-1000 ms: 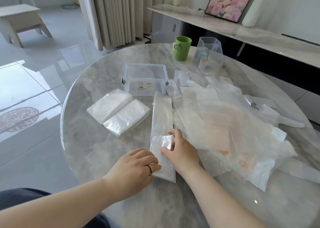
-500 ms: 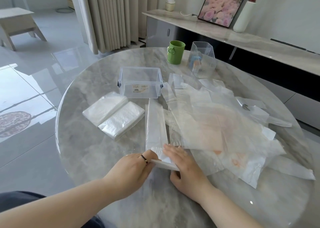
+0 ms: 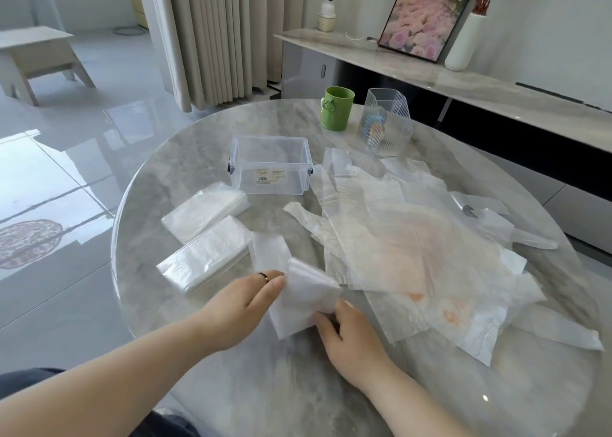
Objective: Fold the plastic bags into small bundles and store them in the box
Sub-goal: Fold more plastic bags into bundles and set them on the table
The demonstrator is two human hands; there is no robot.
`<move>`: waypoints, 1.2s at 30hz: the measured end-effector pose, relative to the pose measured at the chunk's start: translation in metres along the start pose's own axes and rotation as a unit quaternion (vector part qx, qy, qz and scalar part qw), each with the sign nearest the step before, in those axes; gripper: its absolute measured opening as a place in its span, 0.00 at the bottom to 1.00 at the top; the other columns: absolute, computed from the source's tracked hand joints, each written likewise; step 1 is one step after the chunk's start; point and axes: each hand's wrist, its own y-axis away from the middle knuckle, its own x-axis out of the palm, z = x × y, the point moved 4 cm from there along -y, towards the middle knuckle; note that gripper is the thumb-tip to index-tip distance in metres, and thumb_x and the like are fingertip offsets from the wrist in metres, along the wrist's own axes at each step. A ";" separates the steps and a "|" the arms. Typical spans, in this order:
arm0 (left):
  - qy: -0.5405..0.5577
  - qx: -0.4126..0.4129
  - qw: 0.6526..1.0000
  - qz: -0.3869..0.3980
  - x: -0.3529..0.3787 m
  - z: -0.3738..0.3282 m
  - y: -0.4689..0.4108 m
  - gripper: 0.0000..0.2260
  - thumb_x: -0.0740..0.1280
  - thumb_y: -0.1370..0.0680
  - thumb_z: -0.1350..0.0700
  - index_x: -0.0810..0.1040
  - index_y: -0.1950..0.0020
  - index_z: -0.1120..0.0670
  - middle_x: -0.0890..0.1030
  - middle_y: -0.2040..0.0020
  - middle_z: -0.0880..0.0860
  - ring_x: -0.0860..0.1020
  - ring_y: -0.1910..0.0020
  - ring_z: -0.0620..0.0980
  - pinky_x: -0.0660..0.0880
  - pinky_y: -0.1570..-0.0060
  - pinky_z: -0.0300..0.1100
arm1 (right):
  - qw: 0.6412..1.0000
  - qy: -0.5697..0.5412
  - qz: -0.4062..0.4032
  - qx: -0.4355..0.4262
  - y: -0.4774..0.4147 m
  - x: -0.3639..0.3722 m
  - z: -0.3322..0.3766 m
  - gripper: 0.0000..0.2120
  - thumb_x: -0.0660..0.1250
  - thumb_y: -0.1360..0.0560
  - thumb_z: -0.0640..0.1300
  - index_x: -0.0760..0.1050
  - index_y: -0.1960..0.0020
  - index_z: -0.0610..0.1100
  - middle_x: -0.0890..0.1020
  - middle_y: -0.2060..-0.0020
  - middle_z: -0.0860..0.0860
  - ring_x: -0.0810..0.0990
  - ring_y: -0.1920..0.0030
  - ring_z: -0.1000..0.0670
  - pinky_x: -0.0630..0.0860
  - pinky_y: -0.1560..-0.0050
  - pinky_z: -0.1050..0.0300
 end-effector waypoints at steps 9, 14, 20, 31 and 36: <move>-0.075 0.021 0.995 0.065 0.020 0.010 -0.002 0.18 0.55 0.27 0.50 0.80 0.48 0.56 0.77 0.43 0.42 0.70 0.46 0.28 0.63 0.47 0.21 | 0.994 -0.056 0.025 0.093 0.007 -0.007 -0.009 0.08 0.57 0.21 0.41 0.74 0.53 0.41 0.80 0.54 0.40 0.78 0.51 0.44 0.72 0.49 0.52; 0.006 -0.061 0.998 0.015 0.014 0.012 -0.005 0.10 0.55 0.21 0.64 0.72 0.51 0.52 0.79 0.52 0.47 0.76 0.51 0.38 0.68 0.52 0.29 | 0.988 -0.035 0.047 0.142 0.002 -0.003 -0.012 0.09 0.58 0.22 0.45 0.71 0.59 0.44 0.81 0.56 0.45 0.77 0.50 0.44 0.70 0.51 0.56; 0.171 -0.125 0.975 -0.072 0.011 0.006 -0.005 0.15 0.55 0.19 0.57 0.59 0.33 0.46 0.74 0.57 0.54 0.72 0.57 0.48 0.67 0.62 0.27 | 0.983 0.102 0.017 0.154 -0.012 -0.002 0.004 0.17 0.54 0.20 0.47 0.57 0.67 0.48 0.66 0.70 0.54 0.70 0.57 0.47 0.61 0.54 0.58; -0.363 0.018 0.932 -0.009 0.028 -0.003 0.001 0.33 0.36 0.21 0.40 0.77 0.39 0.51 0.79 0.40 0.49 0.76 0.39 0.44 0.58 0.37 0.39 | 0.960 0.197 -0.003 0.200 -0.023 0.001 0.009 0.13 0.51 0.19 0.48 0.67 0.39 0.44 0.78 0.42 0.49 0.75 0.40 0.46 0.66 0.41 0.55; -0.358 -0.007 0.925 0.126 0.039 0.003 0.005 0.54 0.23 0.48 0.29 0.39 0.24 0.51 0.33 0.33 0.42 0.30 0.34 0.40 0.28 0.34 0.38 | 0.957 0.247 -0.044 0.146 -0.025 0.005 0.016 0.15 0.52 0.19 0.50 0.66 0.39 0.43 0.81 0.45 0.48 0.78 0.44 0.47 0.67 0.43 0.56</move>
